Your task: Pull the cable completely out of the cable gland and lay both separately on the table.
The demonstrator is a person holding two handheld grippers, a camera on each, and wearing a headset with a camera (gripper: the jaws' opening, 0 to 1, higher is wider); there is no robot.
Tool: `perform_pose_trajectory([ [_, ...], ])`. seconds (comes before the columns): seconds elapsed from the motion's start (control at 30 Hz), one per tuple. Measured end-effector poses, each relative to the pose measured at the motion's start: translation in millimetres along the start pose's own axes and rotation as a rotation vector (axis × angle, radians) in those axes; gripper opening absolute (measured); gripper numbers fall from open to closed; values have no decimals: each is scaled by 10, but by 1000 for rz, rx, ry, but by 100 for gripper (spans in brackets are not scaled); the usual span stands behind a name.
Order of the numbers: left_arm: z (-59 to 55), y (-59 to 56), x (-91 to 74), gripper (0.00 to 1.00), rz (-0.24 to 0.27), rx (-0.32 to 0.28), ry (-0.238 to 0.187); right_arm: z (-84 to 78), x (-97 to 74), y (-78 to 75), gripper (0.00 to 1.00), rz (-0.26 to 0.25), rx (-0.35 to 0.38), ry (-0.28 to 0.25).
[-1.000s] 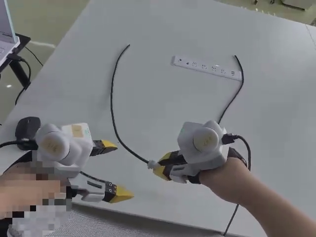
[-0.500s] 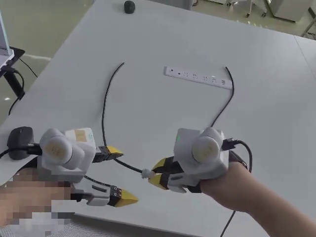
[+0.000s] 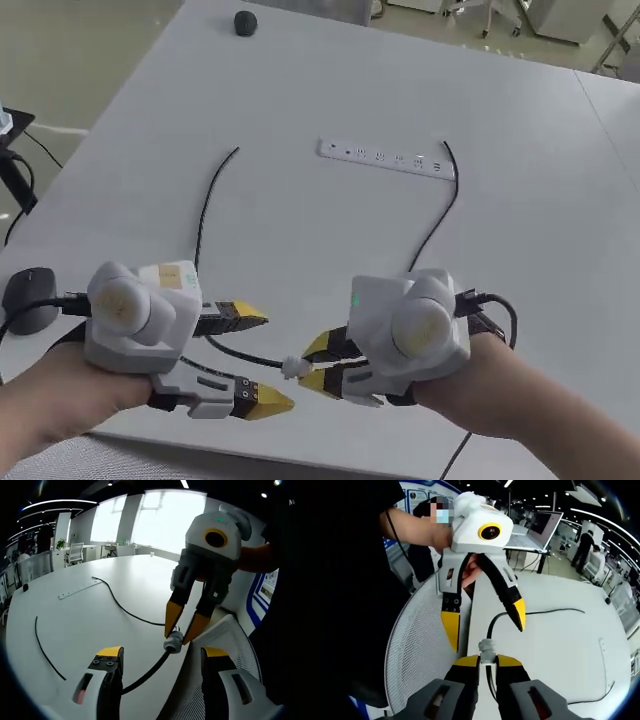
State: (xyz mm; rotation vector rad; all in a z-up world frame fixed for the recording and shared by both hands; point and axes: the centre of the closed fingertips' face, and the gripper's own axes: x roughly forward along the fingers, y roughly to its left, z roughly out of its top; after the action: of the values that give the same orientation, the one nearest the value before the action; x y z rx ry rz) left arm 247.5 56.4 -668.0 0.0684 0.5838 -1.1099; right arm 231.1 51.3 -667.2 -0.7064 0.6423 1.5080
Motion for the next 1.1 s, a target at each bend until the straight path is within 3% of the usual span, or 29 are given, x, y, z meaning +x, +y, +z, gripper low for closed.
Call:
perform_pose_trajectory([
  [0.33,4,-76,49,52,-21,5,-11,-51,-13,65,6,2,-50,33],
  [0.57,38,-185,45,23,-75,56,-8,-36,-25,61,6,6,-53,26],
  [0.73,50,-234,61,17,-103,62,-12,-41,-26,61,6,9,-74,23],
  [1.1,35,-238,91,16,-123,62,6,-61,-21,76,6,16,-123,24],
])
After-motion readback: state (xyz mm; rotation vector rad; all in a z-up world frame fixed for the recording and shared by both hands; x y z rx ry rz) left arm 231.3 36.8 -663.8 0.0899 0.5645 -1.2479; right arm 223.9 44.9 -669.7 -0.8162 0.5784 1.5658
